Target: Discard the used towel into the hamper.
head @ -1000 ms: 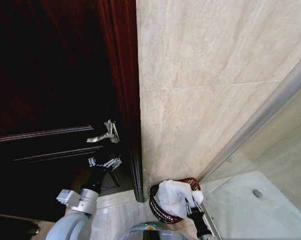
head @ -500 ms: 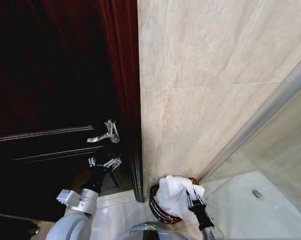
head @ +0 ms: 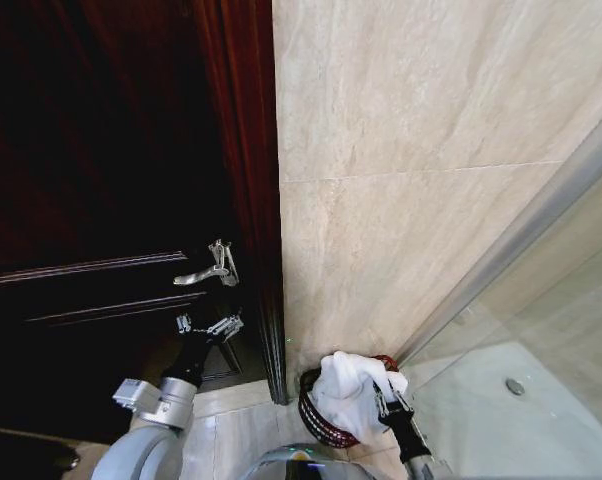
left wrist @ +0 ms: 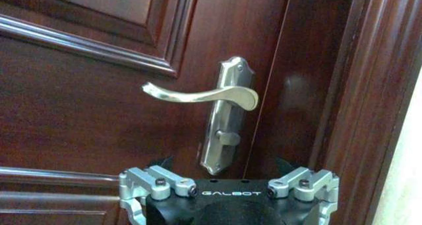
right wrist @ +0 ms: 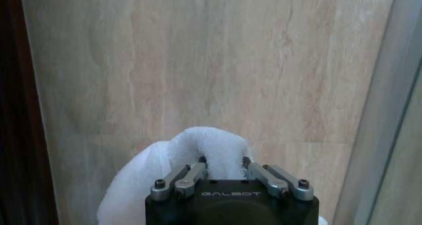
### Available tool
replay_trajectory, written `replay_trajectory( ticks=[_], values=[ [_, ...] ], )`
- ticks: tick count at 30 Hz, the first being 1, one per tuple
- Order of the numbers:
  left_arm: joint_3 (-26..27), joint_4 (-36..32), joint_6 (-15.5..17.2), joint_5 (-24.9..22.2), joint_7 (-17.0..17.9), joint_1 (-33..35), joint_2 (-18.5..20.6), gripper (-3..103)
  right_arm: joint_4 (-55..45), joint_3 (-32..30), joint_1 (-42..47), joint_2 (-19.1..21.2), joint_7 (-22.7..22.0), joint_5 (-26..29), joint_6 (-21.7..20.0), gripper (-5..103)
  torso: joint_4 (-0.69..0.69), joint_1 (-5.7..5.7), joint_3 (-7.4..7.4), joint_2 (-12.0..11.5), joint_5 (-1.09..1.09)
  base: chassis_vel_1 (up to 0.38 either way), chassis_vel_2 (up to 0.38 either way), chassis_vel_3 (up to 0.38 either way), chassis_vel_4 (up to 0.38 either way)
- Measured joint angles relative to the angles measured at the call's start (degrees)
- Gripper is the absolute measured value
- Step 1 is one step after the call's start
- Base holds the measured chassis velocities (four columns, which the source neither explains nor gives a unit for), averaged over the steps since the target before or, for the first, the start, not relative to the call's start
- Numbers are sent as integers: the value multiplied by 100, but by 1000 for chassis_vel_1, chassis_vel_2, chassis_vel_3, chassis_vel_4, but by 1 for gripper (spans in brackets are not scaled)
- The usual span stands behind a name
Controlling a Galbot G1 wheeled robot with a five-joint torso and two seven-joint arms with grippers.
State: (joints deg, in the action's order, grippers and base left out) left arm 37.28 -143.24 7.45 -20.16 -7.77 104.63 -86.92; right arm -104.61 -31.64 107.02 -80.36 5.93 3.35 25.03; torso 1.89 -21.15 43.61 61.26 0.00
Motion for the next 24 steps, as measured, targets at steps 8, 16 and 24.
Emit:
replay_trajectory(
  ticks=[8, 16, 24],
  values=[
    [0, 0, 0, 0, 0, 0, 0, 100, 69, 37, 8, -35, -92, -147, 164, 18, 0, 0, 0, 0, 0, 0, 0, 0, 0],
    [0, 0, 0, 0, 0, 0, 0, 100, 15, 49, 25, -35, -8, -79, 119, 18, 0, 0, 0, 0, 0, 0, 0, 0, 0],
    [0, 0, 0, 0, 0, 0, 0, 100, -19, 91, 30, -23, -51, 15, 153, 18, 0, 0, 0, 0, 0, 0, 0, 0, 0]
  ],
)
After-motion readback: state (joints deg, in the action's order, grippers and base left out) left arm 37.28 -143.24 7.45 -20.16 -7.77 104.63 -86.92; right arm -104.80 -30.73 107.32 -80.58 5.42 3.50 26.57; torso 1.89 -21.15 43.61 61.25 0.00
